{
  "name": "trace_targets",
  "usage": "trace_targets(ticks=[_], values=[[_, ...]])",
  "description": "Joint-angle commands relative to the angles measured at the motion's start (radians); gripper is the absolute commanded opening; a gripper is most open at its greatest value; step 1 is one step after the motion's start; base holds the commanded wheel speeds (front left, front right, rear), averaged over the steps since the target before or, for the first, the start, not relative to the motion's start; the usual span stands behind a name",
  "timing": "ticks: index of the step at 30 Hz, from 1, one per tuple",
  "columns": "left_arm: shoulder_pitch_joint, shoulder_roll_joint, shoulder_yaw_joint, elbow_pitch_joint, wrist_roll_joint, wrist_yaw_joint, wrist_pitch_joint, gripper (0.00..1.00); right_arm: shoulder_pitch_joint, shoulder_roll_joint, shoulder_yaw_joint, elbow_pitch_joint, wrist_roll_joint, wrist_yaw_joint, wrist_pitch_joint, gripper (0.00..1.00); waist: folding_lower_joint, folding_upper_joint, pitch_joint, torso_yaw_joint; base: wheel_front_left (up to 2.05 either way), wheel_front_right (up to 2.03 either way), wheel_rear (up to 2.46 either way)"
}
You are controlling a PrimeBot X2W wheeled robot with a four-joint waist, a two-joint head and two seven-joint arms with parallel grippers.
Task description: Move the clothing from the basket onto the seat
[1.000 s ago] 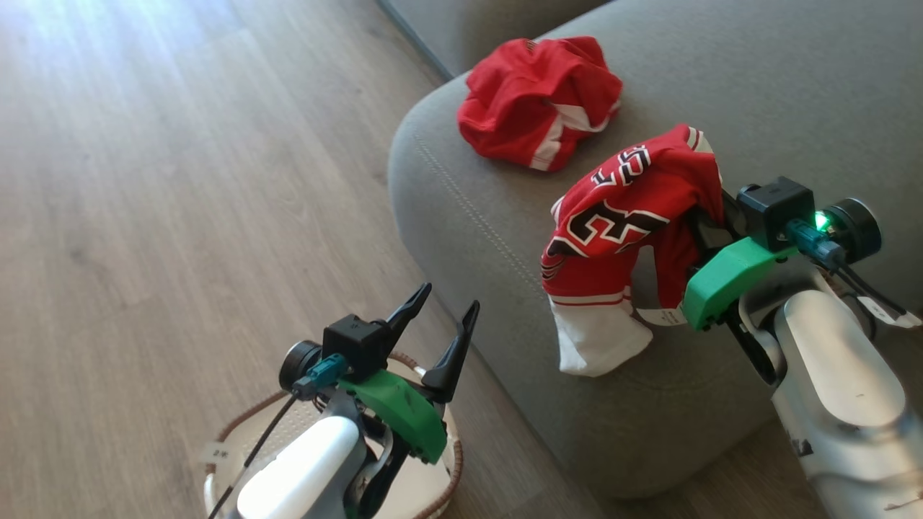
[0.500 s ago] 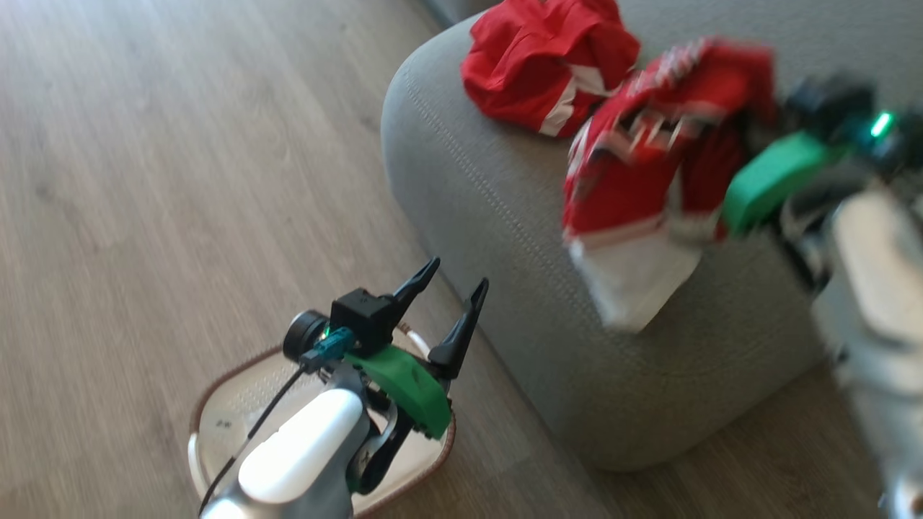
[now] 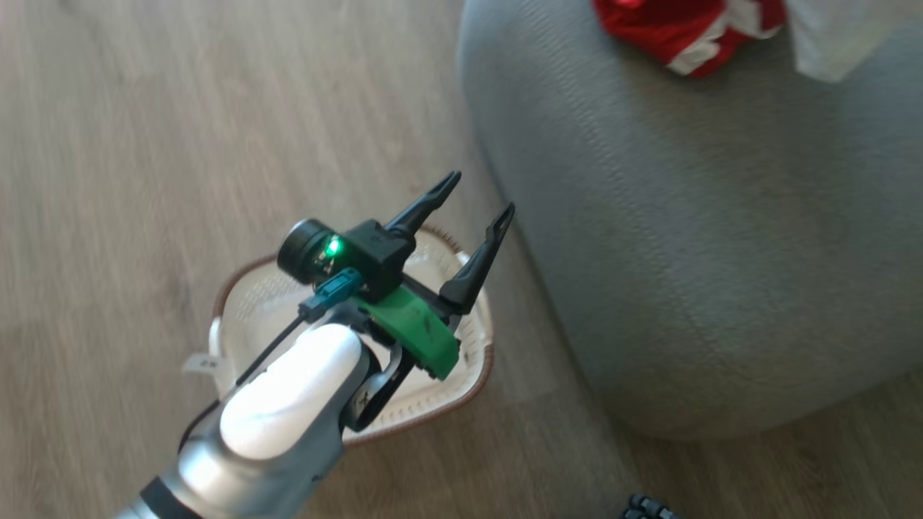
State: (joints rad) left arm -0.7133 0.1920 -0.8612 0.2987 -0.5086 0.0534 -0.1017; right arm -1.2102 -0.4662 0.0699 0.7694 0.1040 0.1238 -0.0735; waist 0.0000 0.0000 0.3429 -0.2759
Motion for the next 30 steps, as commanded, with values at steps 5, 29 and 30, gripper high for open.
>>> trace_targets(ticks=[5,29,30], values=[[-0.065,0.037,0.021,-0.083,0.026,0.011,0.023,1.00,-0.093,-0.051,-0.051,0.073,-0.053,0.007,-0.037,0.00,0.0000,0.0000,0.136,0.112,0.00,0.00,0.00],[-0.051,0.091,0.021,-0.147,0.022,0.047,0.056,1.00,-0.056,0.068,-0.228,0.427,-0.279,0.007,-0.124,1.00,0.0000,0.0000,0.175,0.102,0.00,0.00,0.00],[-0.047,0.092,0.022,-0.144,0.018,0.048,0.055,1.00,-0.051,0.072,-0.222,0.435,-0.278,0.007,-0.128,1.00,0.0000,0.0000,0.167,0.097,0.00,0.00,0.00]])
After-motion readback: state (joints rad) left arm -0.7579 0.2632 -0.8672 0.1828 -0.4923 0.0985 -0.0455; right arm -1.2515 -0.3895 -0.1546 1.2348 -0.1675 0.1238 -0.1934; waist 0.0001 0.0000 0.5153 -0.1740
